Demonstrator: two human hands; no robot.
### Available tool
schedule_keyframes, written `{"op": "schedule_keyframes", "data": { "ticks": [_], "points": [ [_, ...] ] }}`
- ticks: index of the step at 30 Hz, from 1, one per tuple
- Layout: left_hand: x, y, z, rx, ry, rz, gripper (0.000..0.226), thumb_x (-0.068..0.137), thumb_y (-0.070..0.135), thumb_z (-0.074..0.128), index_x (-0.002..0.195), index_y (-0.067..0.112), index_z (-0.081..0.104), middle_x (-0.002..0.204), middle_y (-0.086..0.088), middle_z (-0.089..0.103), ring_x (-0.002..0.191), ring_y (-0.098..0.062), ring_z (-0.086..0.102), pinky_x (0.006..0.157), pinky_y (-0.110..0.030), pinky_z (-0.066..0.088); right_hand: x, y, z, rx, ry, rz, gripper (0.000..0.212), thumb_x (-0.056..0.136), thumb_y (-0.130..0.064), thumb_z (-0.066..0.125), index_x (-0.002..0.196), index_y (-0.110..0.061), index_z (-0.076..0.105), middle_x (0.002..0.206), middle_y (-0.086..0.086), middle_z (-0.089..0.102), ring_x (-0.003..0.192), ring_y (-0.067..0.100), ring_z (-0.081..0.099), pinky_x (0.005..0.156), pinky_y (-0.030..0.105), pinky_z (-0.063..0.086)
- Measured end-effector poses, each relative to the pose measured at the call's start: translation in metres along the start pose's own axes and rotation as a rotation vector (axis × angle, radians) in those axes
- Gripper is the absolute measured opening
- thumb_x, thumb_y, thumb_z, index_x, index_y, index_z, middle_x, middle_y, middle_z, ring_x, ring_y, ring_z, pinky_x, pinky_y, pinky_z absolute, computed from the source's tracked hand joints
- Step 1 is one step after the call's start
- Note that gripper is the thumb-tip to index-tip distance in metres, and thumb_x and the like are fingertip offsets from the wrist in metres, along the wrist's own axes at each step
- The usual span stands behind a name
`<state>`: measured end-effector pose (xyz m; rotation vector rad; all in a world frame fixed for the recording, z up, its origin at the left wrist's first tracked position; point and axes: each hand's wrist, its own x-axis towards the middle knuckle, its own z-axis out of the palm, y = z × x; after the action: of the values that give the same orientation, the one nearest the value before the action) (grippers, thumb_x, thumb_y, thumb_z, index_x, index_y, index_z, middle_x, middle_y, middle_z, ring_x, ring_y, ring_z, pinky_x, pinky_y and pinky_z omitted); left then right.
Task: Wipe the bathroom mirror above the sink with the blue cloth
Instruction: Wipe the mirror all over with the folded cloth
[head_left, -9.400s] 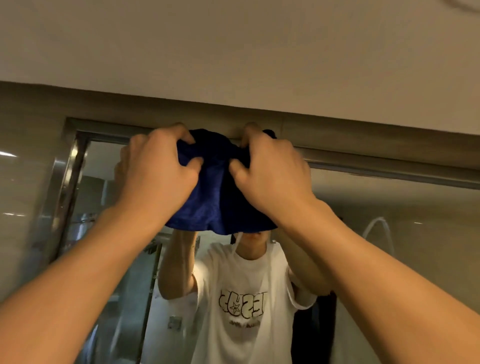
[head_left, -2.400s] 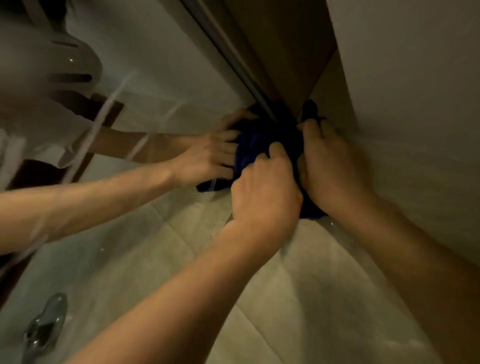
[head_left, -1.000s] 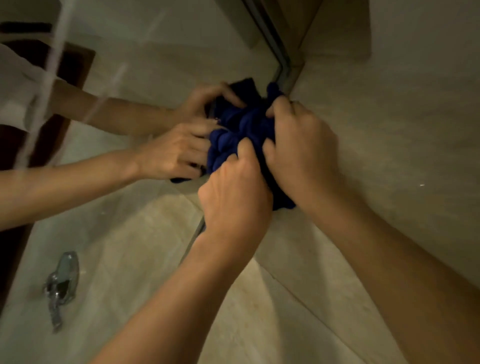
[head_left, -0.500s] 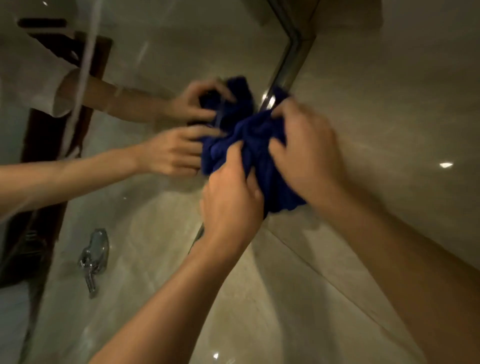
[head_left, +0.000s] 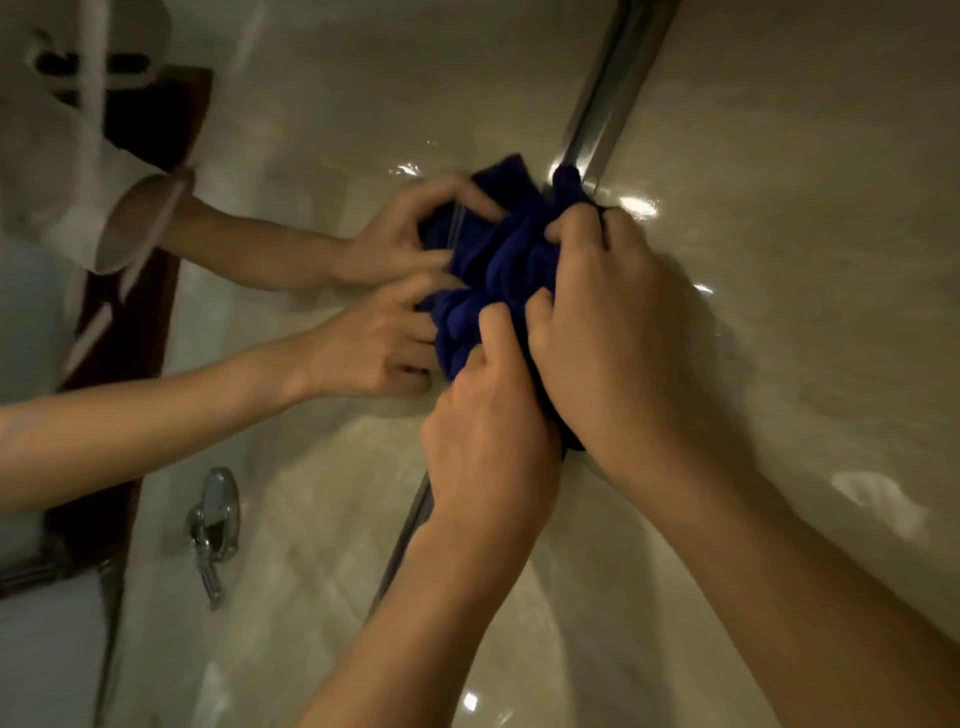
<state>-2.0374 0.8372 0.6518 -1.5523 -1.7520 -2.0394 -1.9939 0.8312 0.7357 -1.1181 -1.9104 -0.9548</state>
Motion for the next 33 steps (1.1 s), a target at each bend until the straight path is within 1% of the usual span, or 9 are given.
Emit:
{"op": "schedule_keyframes", "data": {
  "ticks": [3, 7, 9, 12, 17, 20, 24, 30, 33],
  "points": [
    [-0.017, -0.017, 0.0, -0.109, -0.049, -0.017, 0.03, 0.095, 0.027, 0.053, 0.1, 0.03, 0.023, 0.082, 0.006, 0.058, 0.069, -0.021, 0.056, 0.052, -0.038, 0.039, -0.019, -0.008, 0.016, 0.045, -0.024, 0.016, 0.026, 0.084, -0.015, 0.062, 0.109, -0.008, 0.058, 0.112, 0.014, 0.06, 0.095, 0.033, 0.06, 0.075, 0.037, 0.044],
    [-0.058, -0.047, -0.003, -0.122, -0.217, -0.194, 0.04, 0.087, 0.029, 0.061, 0.102, 0.033, 0.024, 0.075, 0.008, 0.058, 0.066, -0.026, 0.058, 0.053, -0.041, 0.044, -0.063, -0.023, 0.044, 0.03, -0.136, 0.083, 0.02, 0.071, -0.01, 0.068, 0.09, -0.007, 0.061, 0.09, 0.015, 0.06, 0.073, 0.033, 0.062, 0.058, 0.033, 0.05],
    [-0.071, -0.057, -0.007, -0.208, -0.253, -0.259, 0.035, 0.087, 0.034, 0.058, 0.108, 0.031, 0.03, 0.074, 0.003, 0.063, 0.064, -0.027, 0.063, 0.053, -0.044, 0.05, -0.077, -0.032, 0.045, 0.07, -0.248, 0.101, 0.022, 0.076, -0.012, 0.059, 0.098, -0.006, 0.059, 0.099, 0.015, 0.058, 0.079, 0.032, 0.062, 0.06, 0.032, 0.049],
    [-0.071, -0.05, -0.016, -0.229, -0.175, -0.245, 0.019, 0.093, 0.024, 0.054, 0.104, 0.026, 0.039, 0.074, 0.004, 0.062, 0.066, -0.027, 0.06, 0.054, -0.035, 0.037, -0.067, -0.023, 0.033, 0.092, -0.312, 0.09, 0.031, 0.092, -0.016, 0.05, 0.122, -0.013, 0.046, 0.126, 0.009, 0.044, 0.108, 0.028, 0.051, 0.075, 0.027, 0.034],
    [-0.028, 0.003, -0.035, -0.267, 0.014, -0.106, 0.039, 0.094, 0.019, 0.054, 0.131, 0.023, 0.04, 0.11, -0.007, 0.067, 0.097, -0.033, 0.062, 0.078, -0.04, 0.046, -0.022, 0.001, -0.012, 0.198, -0.048, 0.15, 0.038, 0.089, -0.013, 0.053, 0.126, -0.017, 0.049, 0.13, 0.011, 0.043, 0.113, 0.033, 0.049, 0.085, 0.037, 0.041],
    [-0.001, 0.02, -0.026, -0.198, 0.025, -0.084, 0.044, 0.095, 0.019, 0.052, 0.137, 0.019, 0.04, 0.118, -0.007, 0.063, 0.104, -0.033, 0.058, 0.076, -0.035, 0.037, 0.0, 0.01, -0.013, 0.163, -0.009, 0.133, 0.034, 0.091, -0.011, 0.05, 0.125, -0.014, 0.05, 0.131, 0.012, 0.045, 0.112, 0.032, 0.051, 0.089, 0.039, 0.043],
    [-0.01, 0.003, -0.008, -0.063, 0.005, -0.078, 0.027, 0.098, 0.026, 0.046, 0.123, 0.02, 0.039, 0.088, 0.006, 0.052, 0.086, -0.028, 0.057, 0.064, -0.037, 0.036, -0.009, 0.002, 0.013, 0.074, -0.019, 0.018, 0.028, 0.093, -0.008, 0.048, 0.121, -0.006, 0.051, 0.127, 0.016, 0.049, 0.108, 0.033, 0.053, 0.087, 0.035, 0.041],
    [-0.037, -0.03, 0.002, -0.09, 0.026, -0.049, 0.024, 0.097, 0.024, 0.05, 0.119, 0.019, 0.041, 0.087, 0.004, 0.063, 0.074, -0.023, 0.056, 0.057, -0.035, 0.033, -0.04, -0.007, 0.038, -0.007, 0.057, 0.011, 0.019, 0.081, -0.007, 0.064, 0.099, -0.003, 0.061, 0.103, 0.019, 0.063, 0.083, 0.036, 0.061, 0.07, 0.036, 0.045],
    [-0.06, -0.048, 0.005, -0.068, -0.033, -0.106, 0.028, 0.096, 0.027, 0.051, 0.119, 0.021, 0.036, 0.082, 0.008, 0.055, 0.069, -0.021, 0.049, 0.056, -0.035, 0.028, -0.066, -0.018, 0.051, 0.012, 0.029, 0.069, 0.015, 0.074, -0.007, 0.068, 0.088, -0.005, 0.063, 0.09, 0.017, 0.064, 0.071, 0.034, 0.062, 0.057, 0.031, 0.045]
  ]
}}
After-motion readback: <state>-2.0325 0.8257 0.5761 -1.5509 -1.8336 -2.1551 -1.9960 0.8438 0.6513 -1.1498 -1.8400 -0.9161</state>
